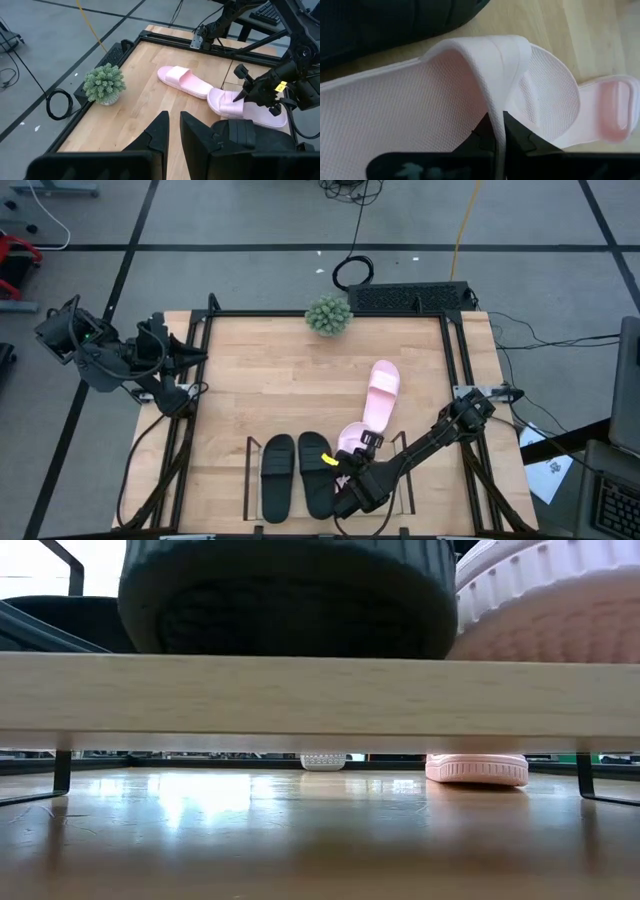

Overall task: Pick and place slides into the shelf
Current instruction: Put the left pink slide on the shelf

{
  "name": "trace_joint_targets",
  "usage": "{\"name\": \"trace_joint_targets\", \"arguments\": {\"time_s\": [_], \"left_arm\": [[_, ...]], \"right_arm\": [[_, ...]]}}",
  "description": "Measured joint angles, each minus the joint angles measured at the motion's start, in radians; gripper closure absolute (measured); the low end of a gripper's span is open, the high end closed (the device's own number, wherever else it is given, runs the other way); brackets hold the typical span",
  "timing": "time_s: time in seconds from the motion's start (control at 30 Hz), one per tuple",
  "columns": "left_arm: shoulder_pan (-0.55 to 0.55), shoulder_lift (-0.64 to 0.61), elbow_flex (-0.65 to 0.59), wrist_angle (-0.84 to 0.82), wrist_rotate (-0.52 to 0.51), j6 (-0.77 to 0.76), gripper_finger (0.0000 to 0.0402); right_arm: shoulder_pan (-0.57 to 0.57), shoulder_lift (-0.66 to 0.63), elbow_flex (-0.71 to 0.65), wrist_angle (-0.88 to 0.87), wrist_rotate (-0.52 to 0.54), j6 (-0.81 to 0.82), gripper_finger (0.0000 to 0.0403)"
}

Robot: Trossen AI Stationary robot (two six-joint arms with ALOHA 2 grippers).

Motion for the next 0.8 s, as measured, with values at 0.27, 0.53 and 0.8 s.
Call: {"name": "trace_joint_targets", "arguments": {"time_s": [0.27,0.53,0.8], "left_arm": [[0.0,0.0,0.0,0.0,0.0,-0.001,0.0355],[0.0,0.0,0.0,0.0,0.006,-0.002,0.0355],[0.0,0.0,0.0,0.0,0.008,-0.004,0.0355]], "right_arm": [[0.004,0.005,0.083,-0.102,0.066,-0.016,0.0403],[-0.001,0.003,0.099,-0.11,0.074,-0.064,0.0403],[-0.001,0.003,0.09,-0.108,0.074,-0.067,0.0403]]}}
